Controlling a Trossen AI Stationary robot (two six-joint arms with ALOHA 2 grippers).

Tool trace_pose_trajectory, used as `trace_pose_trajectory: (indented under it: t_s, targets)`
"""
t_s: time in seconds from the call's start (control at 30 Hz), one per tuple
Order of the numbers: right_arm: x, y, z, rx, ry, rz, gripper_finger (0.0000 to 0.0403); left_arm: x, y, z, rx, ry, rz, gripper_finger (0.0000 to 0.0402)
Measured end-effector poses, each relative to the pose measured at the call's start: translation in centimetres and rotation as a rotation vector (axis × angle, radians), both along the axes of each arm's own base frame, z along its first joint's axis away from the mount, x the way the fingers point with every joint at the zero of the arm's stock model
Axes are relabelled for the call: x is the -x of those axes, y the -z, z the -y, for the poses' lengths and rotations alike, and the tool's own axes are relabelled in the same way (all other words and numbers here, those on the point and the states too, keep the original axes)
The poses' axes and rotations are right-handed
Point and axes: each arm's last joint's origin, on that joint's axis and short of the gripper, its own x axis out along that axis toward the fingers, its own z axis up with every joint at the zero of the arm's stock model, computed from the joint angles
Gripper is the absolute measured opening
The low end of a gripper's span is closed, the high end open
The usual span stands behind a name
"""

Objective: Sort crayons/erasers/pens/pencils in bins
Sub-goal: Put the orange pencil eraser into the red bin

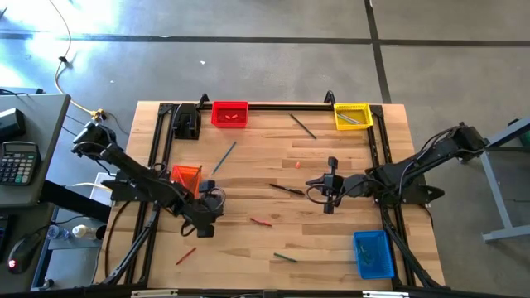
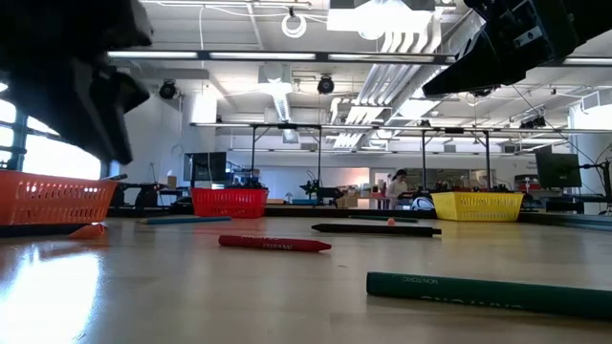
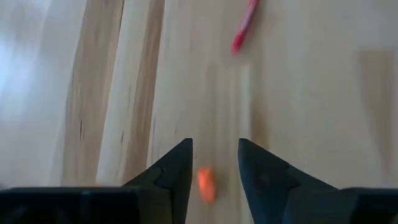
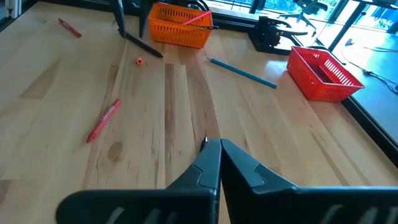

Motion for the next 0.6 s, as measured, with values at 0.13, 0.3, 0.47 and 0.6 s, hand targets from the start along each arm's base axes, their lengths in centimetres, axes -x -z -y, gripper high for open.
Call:
trace_pose_trajectory:
  t_s: [0.13,0.3,0.47,0.6]
  targets:
    - [0.0,0.0,0.0,0.000,0.000,0.000,0.0000,-0.1,1.4,0.0,-0.022,-0.026,-0.070,0.0129]
    - [0.0,0.0,0.0,0.000,0.000,0.000,0.0000,-0.7,3.6,0.0,-0.043,-0.027,-0.162,0.0131]
    - [0.0,0.0,0.0,0.000,0.000,-0.001,0.0000,-1.3,4.9,0.1,-0.061,0.000,-0.187,0.0130]
    - [0.0,0.0,0.0,0.001,0.000,-0.002,0.0000,-1.4,5.0,0.2,-0.043,0.012,-0.195,0.0113]
